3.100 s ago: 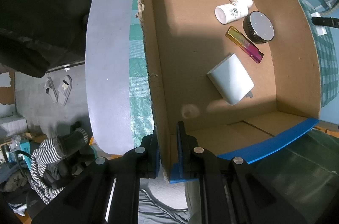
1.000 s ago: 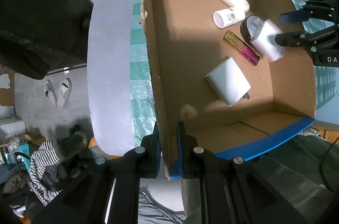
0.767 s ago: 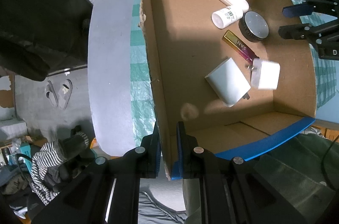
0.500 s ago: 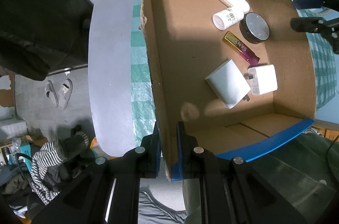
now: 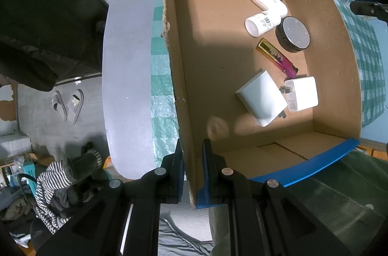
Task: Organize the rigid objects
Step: 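Move the right tool to the white octagonal case on the table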
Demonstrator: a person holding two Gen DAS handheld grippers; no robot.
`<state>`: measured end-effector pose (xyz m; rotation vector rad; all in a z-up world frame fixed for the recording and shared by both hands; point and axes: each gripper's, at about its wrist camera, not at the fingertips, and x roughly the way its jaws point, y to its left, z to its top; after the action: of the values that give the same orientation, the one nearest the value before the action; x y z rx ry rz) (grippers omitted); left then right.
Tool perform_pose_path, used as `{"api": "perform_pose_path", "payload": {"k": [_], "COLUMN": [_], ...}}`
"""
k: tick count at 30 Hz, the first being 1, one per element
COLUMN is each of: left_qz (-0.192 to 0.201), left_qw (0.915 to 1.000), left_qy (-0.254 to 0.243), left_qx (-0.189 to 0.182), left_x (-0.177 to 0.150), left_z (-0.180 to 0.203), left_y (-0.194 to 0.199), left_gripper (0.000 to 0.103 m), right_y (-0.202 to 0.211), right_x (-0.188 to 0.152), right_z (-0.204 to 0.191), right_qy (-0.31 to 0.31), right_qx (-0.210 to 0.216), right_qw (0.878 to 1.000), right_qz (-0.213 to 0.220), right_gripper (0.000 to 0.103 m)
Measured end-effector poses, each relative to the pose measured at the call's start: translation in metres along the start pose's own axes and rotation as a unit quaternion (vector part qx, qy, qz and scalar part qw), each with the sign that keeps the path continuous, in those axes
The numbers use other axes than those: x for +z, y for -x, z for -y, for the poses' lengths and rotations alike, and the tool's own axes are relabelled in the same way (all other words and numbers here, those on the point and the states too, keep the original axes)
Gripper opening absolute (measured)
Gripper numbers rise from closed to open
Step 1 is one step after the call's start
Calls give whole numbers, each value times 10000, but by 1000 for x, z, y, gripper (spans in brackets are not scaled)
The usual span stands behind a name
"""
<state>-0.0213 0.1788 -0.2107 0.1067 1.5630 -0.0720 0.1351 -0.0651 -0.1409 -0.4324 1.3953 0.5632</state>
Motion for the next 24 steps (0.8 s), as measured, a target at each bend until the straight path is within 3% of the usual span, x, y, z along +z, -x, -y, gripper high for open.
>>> {"api": "perform_pose_path", "payload": {"k": [8, 16, 24], "left_qz": [-10, -19, -22], "left_qw": [10000, 10000, 9999], "left_qy": [51, 87, 129], "left_qx": [1, 7, 32], "left_x": [-1, -2, -3], "left_z": [-1, -1, 0], "left_y": [0, -1, -1], "left_gripper": [12, 12, 12], "right_y": [-18, -67, -105], "right_x": [-4, -11, -19], "right_z": [69, 137, 153], "right_qy": [-837, -1968, -2354], "right_qx": [-56, 103, 261], "right_qw": [9964, 9787, 9681], "right_qz": [-141, -568, -821], "right_gripper": [70, 71, 71]}}
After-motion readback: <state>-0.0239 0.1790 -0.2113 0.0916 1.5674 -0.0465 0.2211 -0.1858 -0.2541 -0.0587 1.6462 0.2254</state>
